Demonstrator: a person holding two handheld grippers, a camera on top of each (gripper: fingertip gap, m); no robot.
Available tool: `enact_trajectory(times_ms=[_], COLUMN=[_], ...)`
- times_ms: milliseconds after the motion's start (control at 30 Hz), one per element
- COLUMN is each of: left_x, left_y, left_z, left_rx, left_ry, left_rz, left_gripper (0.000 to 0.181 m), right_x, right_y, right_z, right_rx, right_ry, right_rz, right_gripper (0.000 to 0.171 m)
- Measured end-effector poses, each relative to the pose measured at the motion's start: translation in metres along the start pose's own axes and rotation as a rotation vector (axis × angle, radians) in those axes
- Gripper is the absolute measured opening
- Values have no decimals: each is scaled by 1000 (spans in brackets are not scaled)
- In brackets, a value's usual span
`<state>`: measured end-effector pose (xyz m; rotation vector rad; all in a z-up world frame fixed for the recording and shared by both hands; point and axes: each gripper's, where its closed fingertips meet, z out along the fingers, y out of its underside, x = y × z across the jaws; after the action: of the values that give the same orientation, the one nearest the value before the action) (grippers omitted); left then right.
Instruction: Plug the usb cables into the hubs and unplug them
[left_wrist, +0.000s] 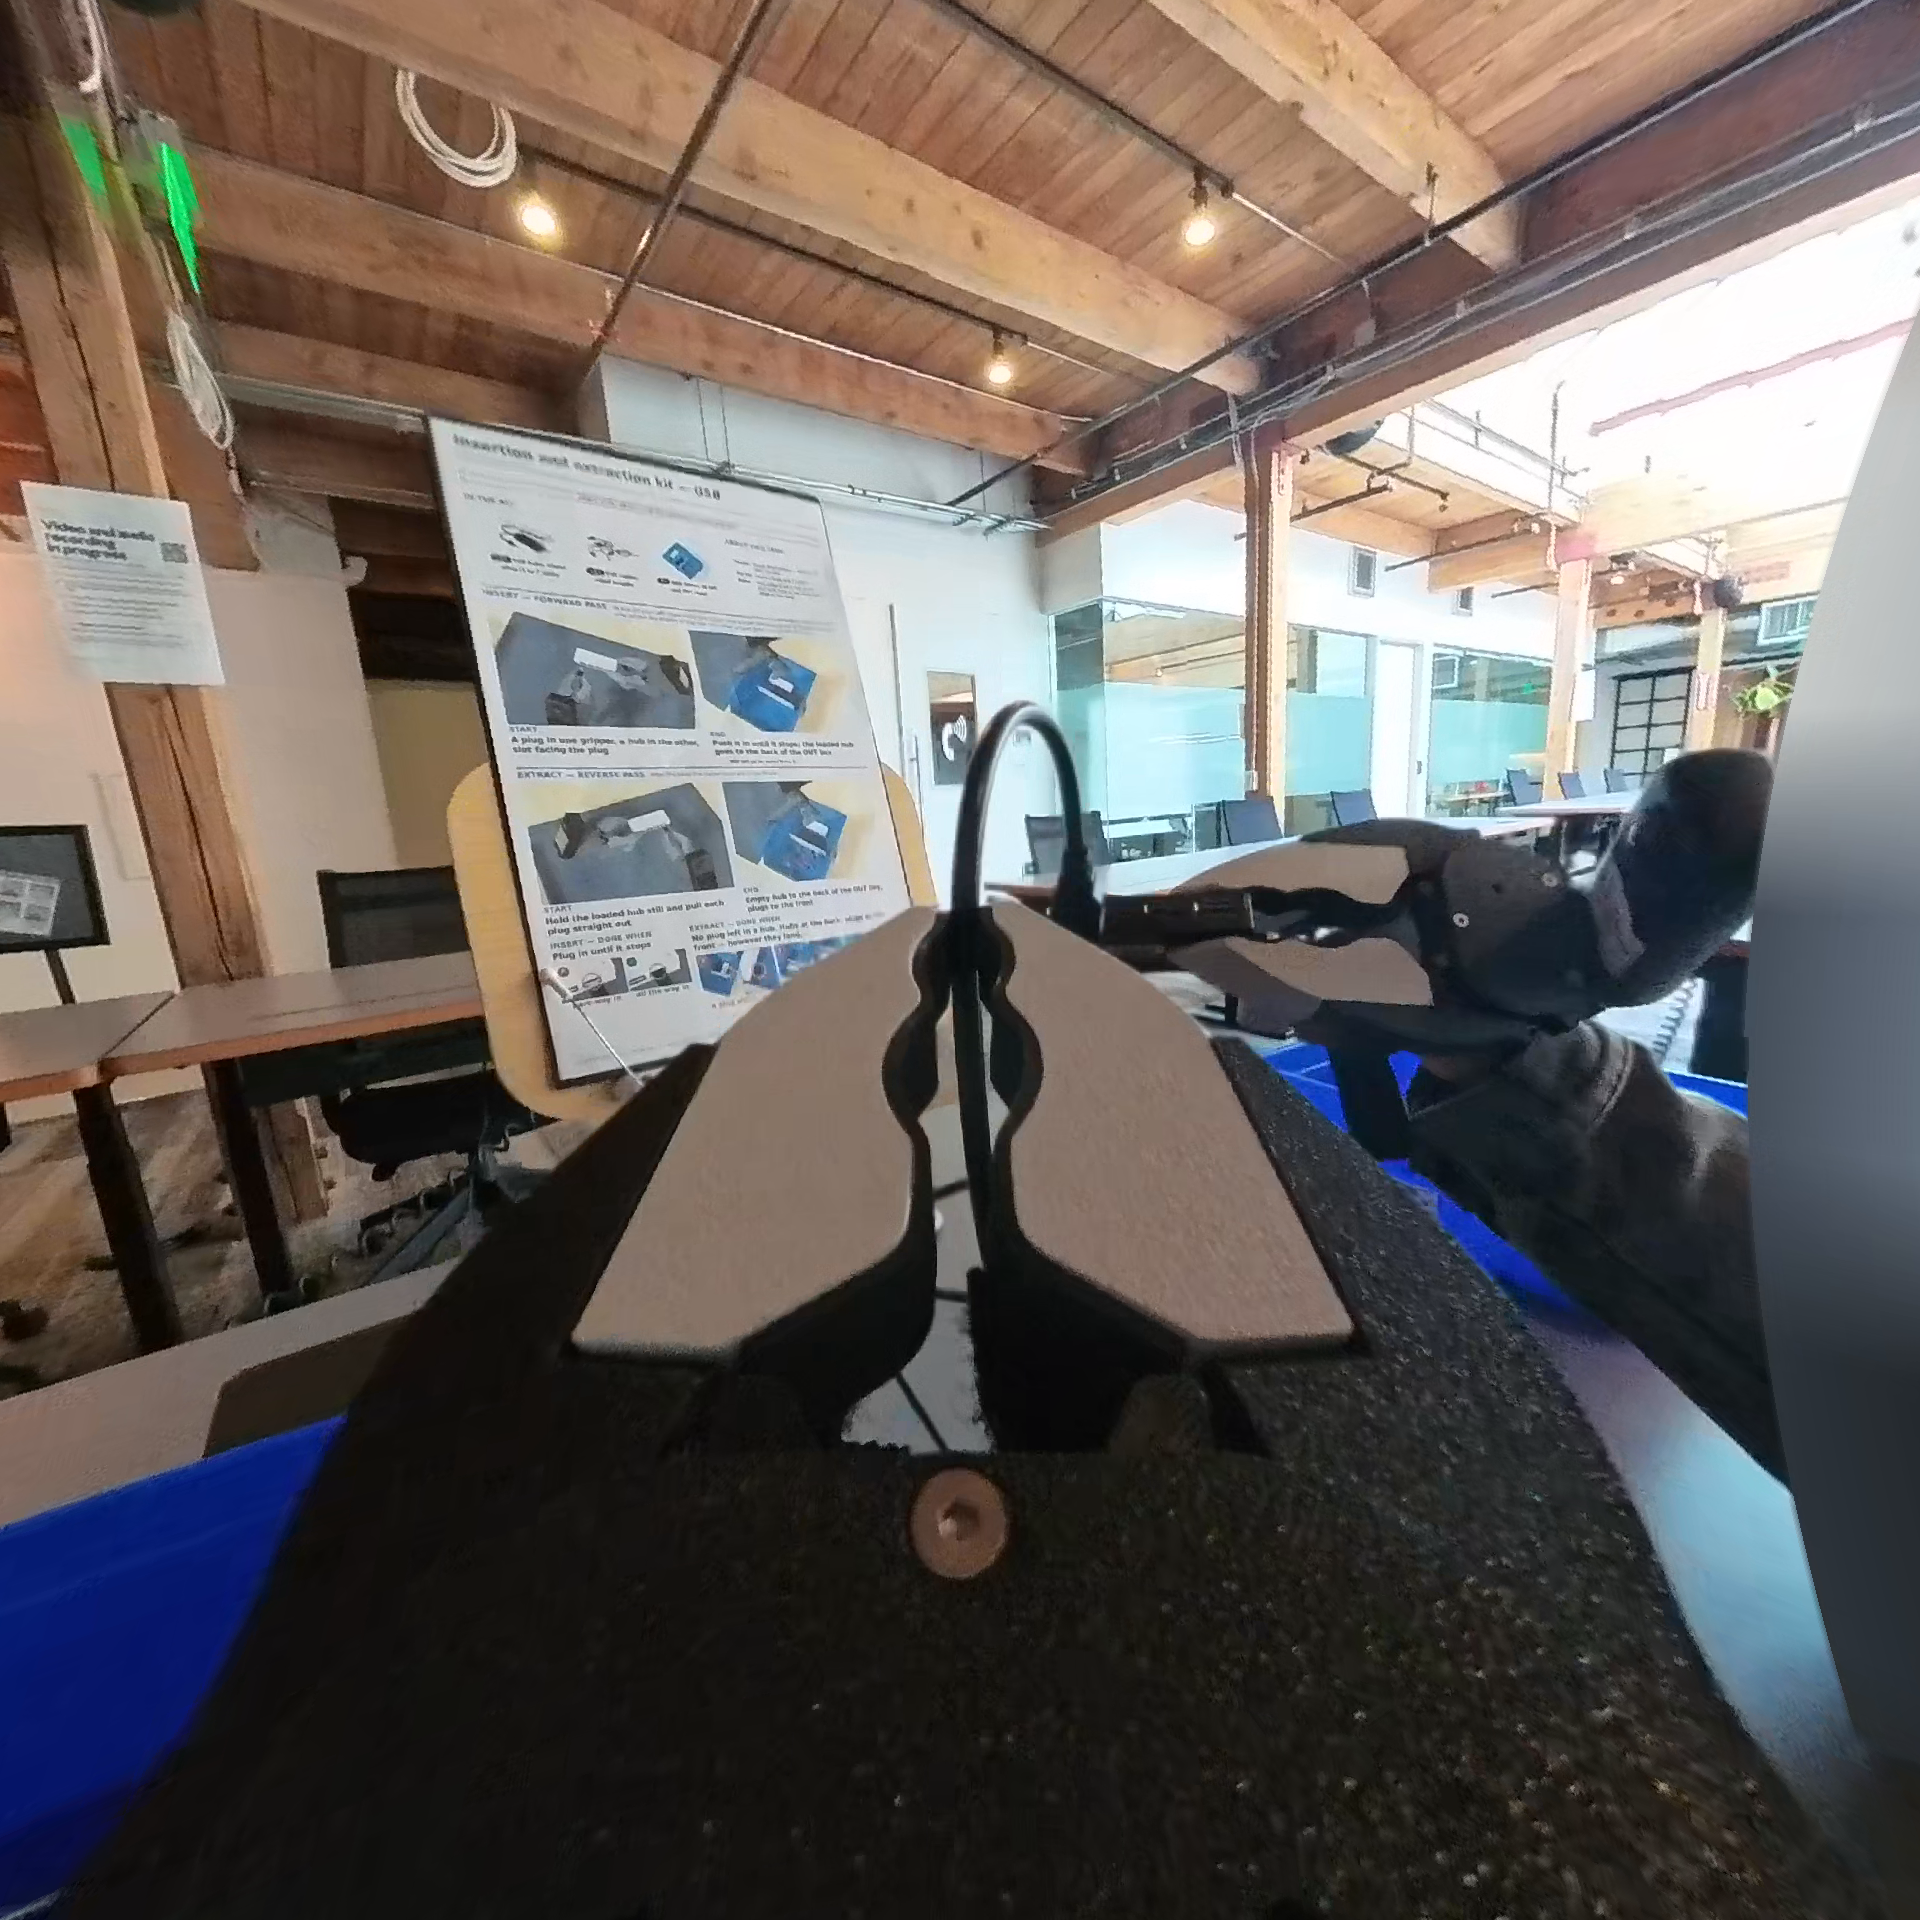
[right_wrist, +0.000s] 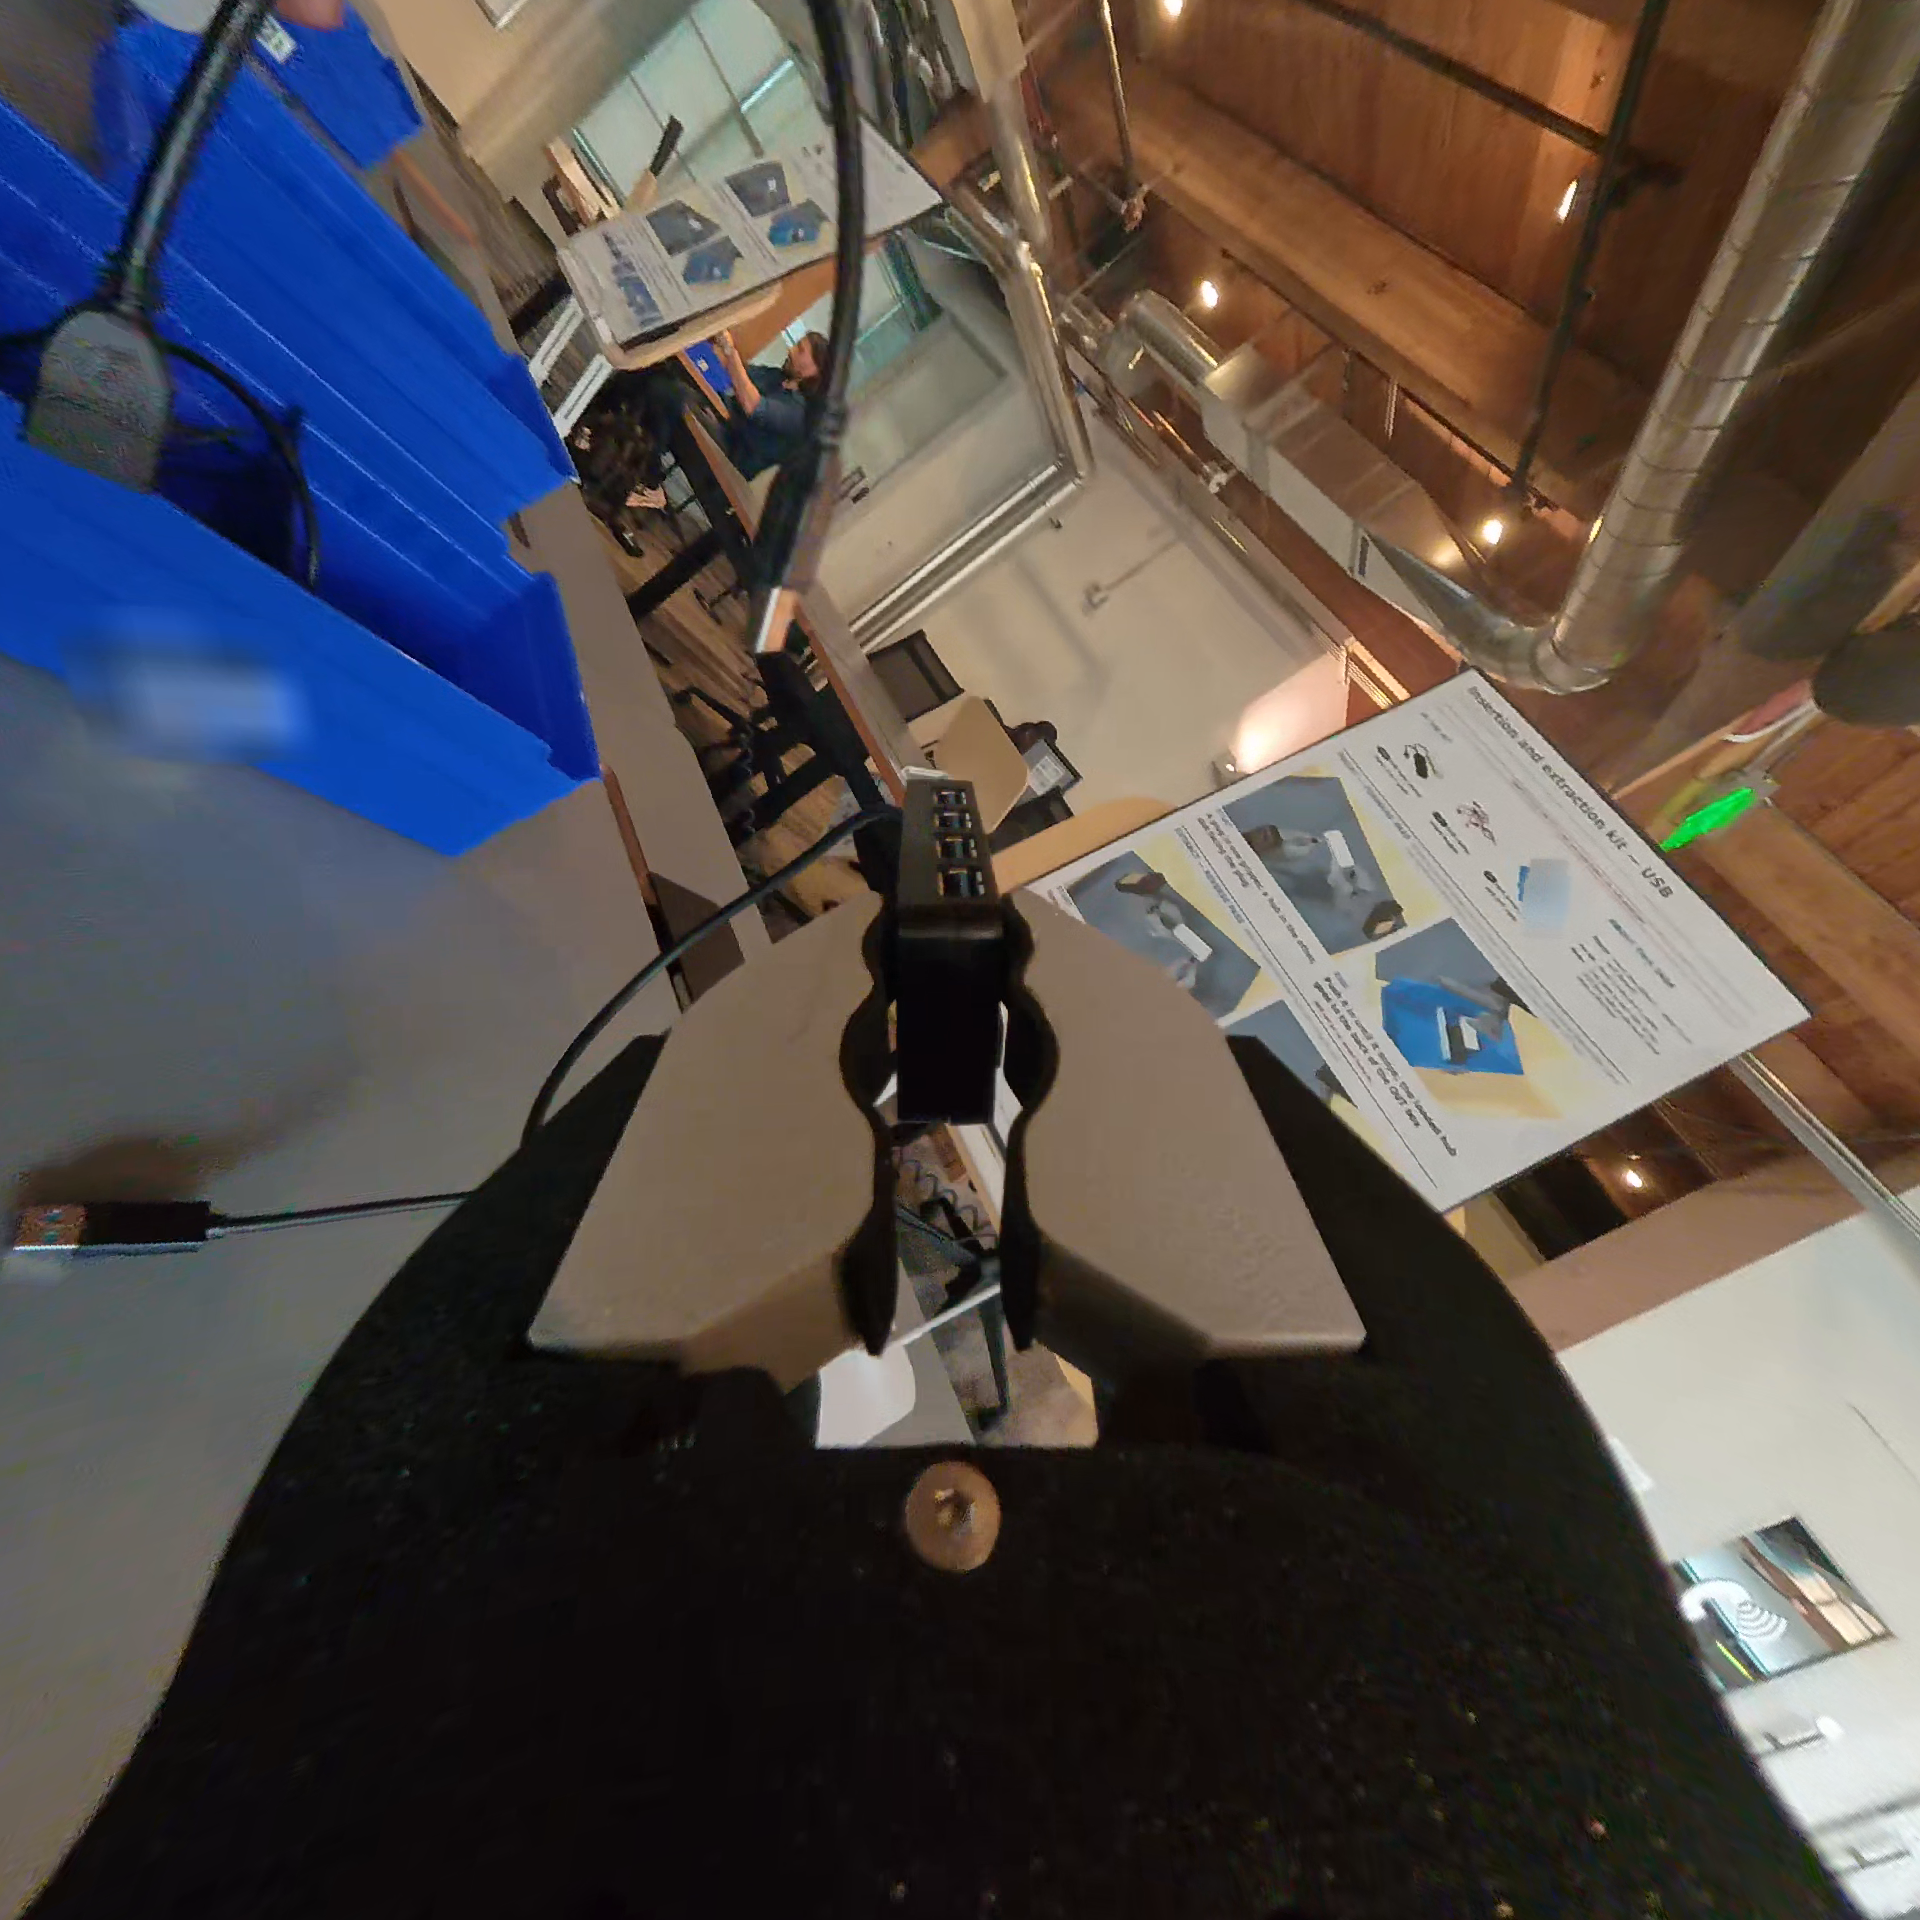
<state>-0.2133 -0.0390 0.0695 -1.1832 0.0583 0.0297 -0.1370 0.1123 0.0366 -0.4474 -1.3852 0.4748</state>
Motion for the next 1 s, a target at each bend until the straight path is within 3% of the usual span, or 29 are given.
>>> enact_trajectory(times_ms=[200,400,667,867,1000], left_x=[16,29,34,40,36], left_y=[32,99,183,203,199], left_z=[-1,-26,-58,-89,-106], left_rx=[-134,-453,-808,-1010,-1119], left_ry=[91,160,335,425,388], left_rz=[19,124,405,460,367], left_gripper=[4,4,5,5,42], right_x=[7,-1,0,-4,-3], right_y=[7,12,5,5,2], right_z=[-6,-9,-14,-16,-17], right_rx=[-22,-28,-1,-5,8], right_ry=[17,-15,-17,-31,-36], right_rz=[-17,-20,-20,-34,-23], right_gripper=[16,16,16,16,16])
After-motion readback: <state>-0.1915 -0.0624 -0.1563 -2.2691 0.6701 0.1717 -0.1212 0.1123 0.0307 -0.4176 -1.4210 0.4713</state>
